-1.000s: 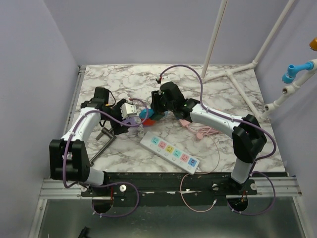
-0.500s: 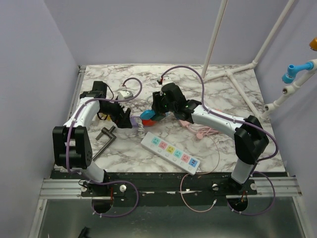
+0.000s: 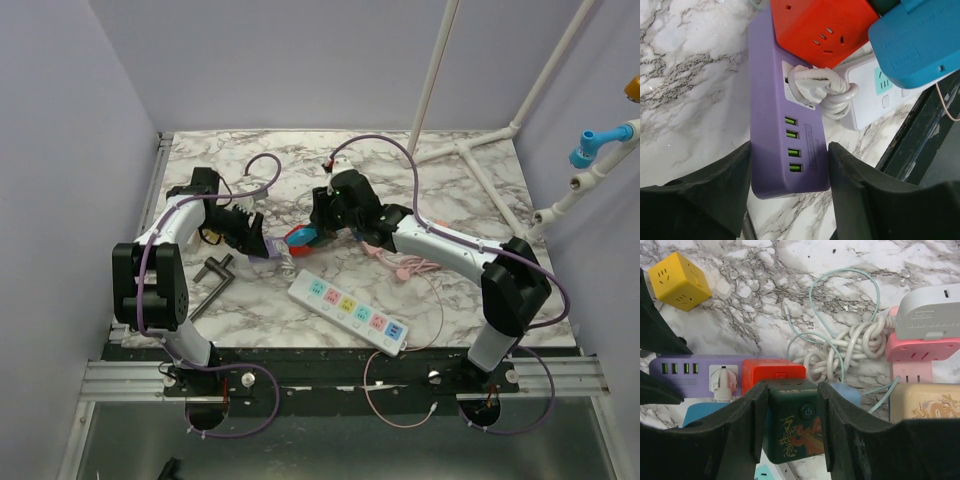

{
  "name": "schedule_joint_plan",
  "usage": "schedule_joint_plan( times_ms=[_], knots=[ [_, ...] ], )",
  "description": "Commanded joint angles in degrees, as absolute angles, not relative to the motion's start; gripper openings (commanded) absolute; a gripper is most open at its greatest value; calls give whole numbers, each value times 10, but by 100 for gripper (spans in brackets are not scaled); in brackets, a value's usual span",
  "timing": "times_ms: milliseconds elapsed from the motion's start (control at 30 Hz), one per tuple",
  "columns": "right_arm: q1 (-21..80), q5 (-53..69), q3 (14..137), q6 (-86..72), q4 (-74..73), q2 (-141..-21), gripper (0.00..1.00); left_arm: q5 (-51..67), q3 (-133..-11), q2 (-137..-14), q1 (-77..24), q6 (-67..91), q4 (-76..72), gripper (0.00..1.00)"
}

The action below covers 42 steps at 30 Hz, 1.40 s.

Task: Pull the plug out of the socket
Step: Remove the plug from the socket.

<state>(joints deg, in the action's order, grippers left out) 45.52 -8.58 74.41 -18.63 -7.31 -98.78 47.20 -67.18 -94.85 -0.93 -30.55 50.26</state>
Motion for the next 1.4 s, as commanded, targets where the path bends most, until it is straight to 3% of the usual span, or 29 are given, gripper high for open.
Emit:
schedule_joint_plan(
  times_ms=[0, 133, 233, 300, 600, 933, 1067, 1367],
  knots=[
    [450, -117, 731, -190, -69, -969, 49, 472, -659, -957, -17, -258, 465, 49],
    [449, -114, 728, -189, -60, -963, 50, 473, -656, -960, -17, -228, 453, 26],
    [450, -106, 734, -188, -58, -961, 59, 474, -653, -959, -17, -205, 444, 6],
    [450, -106, 739, -188, -58, -959, 64, 475, -651, -961, -17, -186, 439, 0],
    [450, -109, 722, -183, -52, -867, 85, 510, -631, -936, -14, -95, 402, 0],
    [486, -23, 657, -179, -57, -706, 83, 576, -655, -903, -13, 86, 322, 0],
    [509, -51, 631, -194, -91, -714, 83, 567, -635, -886, -14, 91, 307, 0],
    [509, -33, 575, -248, -119, -755, 95, 577, -577, -851, -9, 43, 299, 0]
  ],
)
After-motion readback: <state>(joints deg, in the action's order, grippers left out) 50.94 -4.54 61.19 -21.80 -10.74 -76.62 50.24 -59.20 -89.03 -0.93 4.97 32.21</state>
